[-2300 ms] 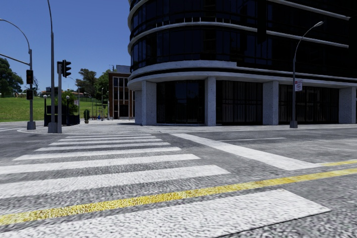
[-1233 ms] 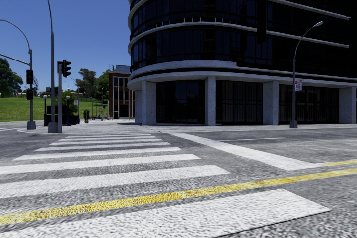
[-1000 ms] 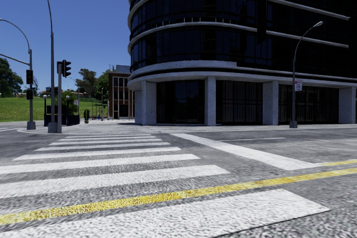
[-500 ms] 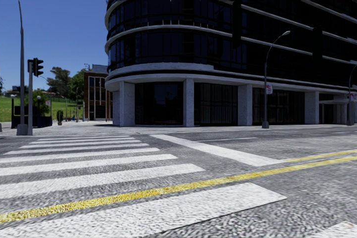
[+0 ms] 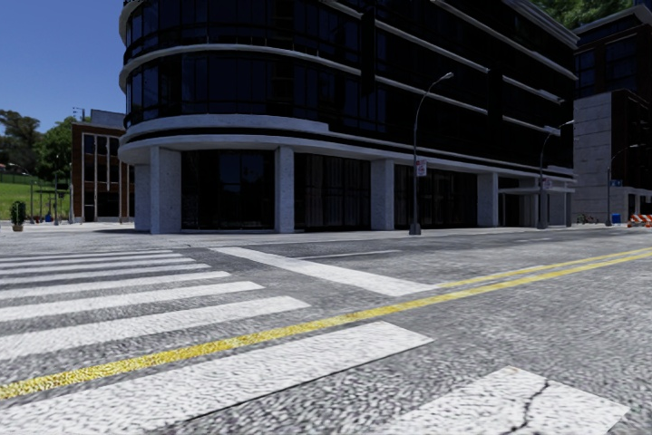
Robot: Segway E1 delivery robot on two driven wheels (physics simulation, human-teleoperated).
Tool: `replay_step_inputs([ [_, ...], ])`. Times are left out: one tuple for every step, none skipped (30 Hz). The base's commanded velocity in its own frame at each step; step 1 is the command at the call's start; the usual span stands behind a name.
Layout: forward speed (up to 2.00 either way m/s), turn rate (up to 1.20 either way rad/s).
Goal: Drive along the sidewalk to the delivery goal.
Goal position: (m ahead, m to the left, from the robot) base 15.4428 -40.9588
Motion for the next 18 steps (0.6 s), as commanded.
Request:
replay_step_inputs([
  [-0.39,-0.5],
  [-0.39,-0.5],
  [-0.39,-0.5],
  [-0.39,-0.5],
  [-0.39,-0.5],
  [-0.39,-0.5],
  [-0.39,-0.5],
  [-0.39,-0.5],
  [-0.39,-0.5],
  [-0.39,-0.5],
  [-0.39,-0.5],
  [-0.41,-0.5],
  [-0.44,-0.5],
  [-0.44,-0.5],
  [-0.44,-0.5],
  [-0.44,-0.5],
  [-0.44,-0.5],
  [-0.44,-0.5],
])
